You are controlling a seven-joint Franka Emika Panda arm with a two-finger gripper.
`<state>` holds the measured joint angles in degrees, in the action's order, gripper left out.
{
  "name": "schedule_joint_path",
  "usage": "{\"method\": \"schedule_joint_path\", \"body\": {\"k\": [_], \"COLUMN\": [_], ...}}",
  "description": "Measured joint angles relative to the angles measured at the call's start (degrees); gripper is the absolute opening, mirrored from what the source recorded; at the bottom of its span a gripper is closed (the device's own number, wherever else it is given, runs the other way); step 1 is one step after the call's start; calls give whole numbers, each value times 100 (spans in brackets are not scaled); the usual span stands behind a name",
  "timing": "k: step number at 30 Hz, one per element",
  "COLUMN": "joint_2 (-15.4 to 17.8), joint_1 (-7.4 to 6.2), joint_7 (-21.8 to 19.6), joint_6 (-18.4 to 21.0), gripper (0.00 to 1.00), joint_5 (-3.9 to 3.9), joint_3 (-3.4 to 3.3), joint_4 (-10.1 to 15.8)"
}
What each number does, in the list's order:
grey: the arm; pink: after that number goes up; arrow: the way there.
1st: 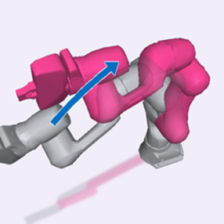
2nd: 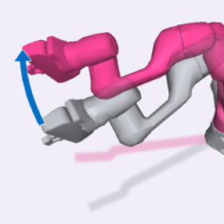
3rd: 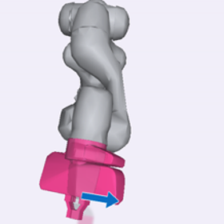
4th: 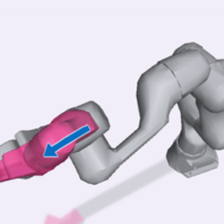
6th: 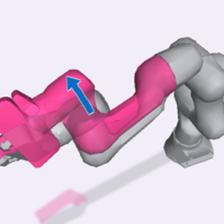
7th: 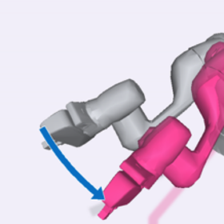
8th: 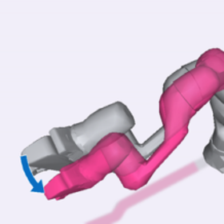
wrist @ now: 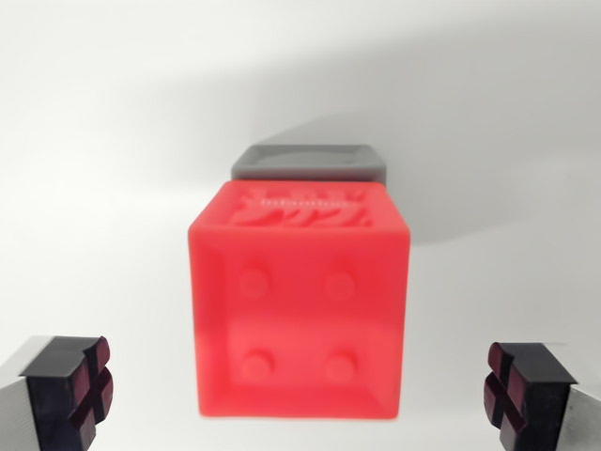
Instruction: Destack cube
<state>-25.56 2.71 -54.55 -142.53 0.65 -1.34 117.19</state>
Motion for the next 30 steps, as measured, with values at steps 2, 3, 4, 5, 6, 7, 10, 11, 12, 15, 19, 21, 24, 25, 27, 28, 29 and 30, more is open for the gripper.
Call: {"method": "schedule_joint_path", "body": {"k": [2,3,4,5,6,7,10,11,12,15,19,21,24,25,27,28,29,30], "joint_2": [-104,-157,-208,-256,-278,-326,-435,-468,-498,-554,-594,-594,-594,-594,-594,-594,-594,-594], "joint_1": [0,0,0,0,0,0,0,0,0,0,1,1,1,1,1,1,1,1], "joint_7": [0,0,0,0,0,0,0,0,0,0,0,0,0,0,0,0,0,0], "joint_6": [-99,-150,-196,-241,-261,-302,-407,-436,-463,-506,-545,-547,-548,-548,-548,-548,-549,-549], "gripper": [100,100,100,100,100,100,100,100,100,100,0,0,0,0,0,0,0,0], "joint_5": [3,5,7,8,9,11,14,14,15,16,17,17,17,17,18,18,18,18], "joint_3": [0,0,0,1,1,1,1,1,2,3,4,4,4,4,4,4,4,4], "joint_4": [0,0,-1,-2,-3,-5,-16,-20,-24,-34,-38,-40,-43,-44,-44,-44,-44,-44]}}
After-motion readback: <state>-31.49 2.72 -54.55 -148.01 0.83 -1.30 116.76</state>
